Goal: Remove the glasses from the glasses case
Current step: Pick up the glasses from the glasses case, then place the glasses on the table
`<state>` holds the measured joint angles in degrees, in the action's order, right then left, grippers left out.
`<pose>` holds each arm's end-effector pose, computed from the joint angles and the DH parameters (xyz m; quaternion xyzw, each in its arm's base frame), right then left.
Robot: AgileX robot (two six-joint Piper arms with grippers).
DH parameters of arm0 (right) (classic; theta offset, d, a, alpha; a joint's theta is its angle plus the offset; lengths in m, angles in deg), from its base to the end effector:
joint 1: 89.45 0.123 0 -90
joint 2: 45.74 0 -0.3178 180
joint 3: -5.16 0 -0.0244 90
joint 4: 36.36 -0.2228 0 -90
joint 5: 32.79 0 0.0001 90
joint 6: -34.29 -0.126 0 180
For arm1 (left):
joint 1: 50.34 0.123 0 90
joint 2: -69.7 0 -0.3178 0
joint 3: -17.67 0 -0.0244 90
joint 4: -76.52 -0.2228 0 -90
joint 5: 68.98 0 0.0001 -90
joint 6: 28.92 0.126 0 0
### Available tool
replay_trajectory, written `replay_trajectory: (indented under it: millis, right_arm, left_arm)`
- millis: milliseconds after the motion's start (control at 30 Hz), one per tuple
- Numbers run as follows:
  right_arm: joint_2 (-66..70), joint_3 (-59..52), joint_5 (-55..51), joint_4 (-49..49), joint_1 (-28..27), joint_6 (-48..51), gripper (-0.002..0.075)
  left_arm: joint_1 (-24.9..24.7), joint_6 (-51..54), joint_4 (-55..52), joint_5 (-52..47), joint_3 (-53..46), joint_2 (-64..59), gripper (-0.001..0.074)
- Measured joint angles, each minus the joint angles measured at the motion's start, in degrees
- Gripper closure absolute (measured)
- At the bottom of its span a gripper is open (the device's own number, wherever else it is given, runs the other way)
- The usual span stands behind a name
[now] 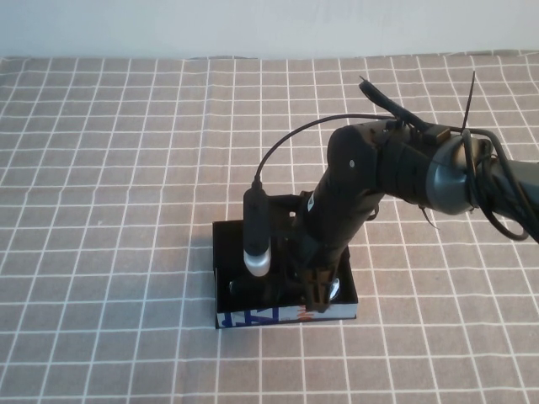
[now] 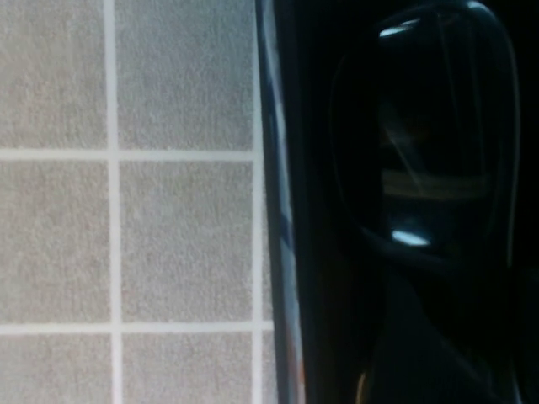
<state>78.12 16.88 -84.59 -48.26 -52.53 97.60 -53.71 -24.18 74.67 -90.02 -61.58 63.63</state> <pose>0.3301 0.2736 0.2064 -0.7223 0.6715 0.0555 0.1557 0.0250 0.0000 0.1635 0.0652 0.7978 0.0208 0.5990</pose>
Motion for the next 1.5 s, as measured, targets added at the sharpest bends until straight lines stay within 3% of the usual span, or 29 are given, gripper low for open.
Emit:
replay_trajectory:
  millis: [233, 333, 667, 967, 1200, 1500]
  right_arm:
    - [0.0, 0.1, -0.3, 0.6, 0.0, 0.0, 0.0664]
    - [-0.1, 0.9, -1.6, 0.6, 0.0, 0.0, 0.0702]
    - [-0.1, 14.7, -14.3, 2.7, 0.1, -10.6, 0.0722]
    - [-2.5, 21.0, -18.5, 4.9, -2.2, -35.7, 0.0723]
    - [-12.5, 9.0, -18.0, 5.3, -7.8, -48.4, 0.0723]
    - [-29.6, -22.8, -0.9, 4.1, -11.2, -65.4, 0.0723]
  left_arm:
    - [0.0, 0.0, 0.0, 0.0, 0.0, 0.0, 0.0739]
    - [0.0, 0.0, 0.0, 0.0, 0.0, 0.0, 0.074]
    - [0.0, 0.0, 0.0, 0.0, 0.0, 0.0, 0.0739]
    - [0.0, 0.0, 0.0, 0.0, 0.0, 0.0, 0.0739]
    - [0.0, 0.0, 0.0, 0.0, 0.0, 0.0, 0.0739]
    - [0.0, 0.0, 0.0, 0.0, 0.0, 0.0, 0.0739]
